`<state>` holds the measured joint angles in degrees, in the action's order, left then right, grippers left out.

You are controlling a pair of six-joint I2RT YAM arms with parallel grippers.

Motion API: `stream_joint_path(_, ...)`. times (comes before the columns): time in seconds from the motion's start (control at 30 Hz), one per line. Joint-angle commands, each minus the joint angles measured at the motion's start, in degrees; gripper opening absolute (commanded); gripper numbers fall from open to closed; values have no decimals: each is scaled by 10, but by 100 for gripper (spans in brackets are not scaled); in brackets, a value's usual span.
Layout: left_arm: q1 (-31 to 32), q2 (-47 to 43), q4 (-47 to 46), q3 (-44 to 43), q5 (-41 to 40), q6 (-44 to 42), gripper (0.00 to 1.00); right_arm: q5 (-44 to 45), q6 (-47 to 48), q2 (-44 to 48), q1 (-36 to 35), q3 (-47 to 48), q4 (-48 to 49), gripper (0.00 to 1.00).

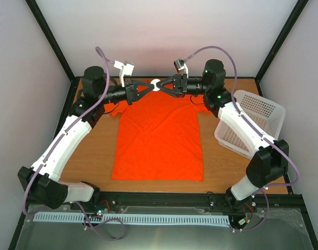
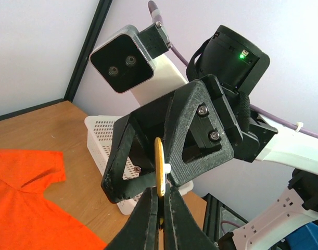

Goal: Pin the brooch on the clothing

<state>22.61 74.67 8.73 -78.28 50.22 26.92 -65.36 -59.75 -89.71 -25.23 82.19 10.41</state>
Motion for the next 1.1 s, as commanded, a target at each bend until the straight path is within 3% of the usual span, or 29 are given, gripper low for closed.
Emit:
stream_joint_path(0.0, 9, -27, -4, -29, 19, -43, 1, 21, 43, -24, -8, 34, -105, 39)
stream_joint_path(0.4, 11, -29, 24, -44, 13, -58, 1, 39, 149, -56, -28, 96, -269, 35)
stream_joint_path(0.57, 11, -45, 57, -30, -35, -82, 1, 6, 168, -27, -21, 86, -257, 42)
stream_joint_path(0.8, 11, -76, 76, 17, -98, -126, 1, 28, 242, 80, 36, 7, -284, 60)
stream_joint_path(0.97, 11, -76, 79, 32, -115, -122, 1, 79, 352, 109, 42, -27, -371, 62)
stream_joint_path(1.07, 11, -69, 104, 31, -175, -92, 1, 138, 401, 110, 42, -57, -396, 61)
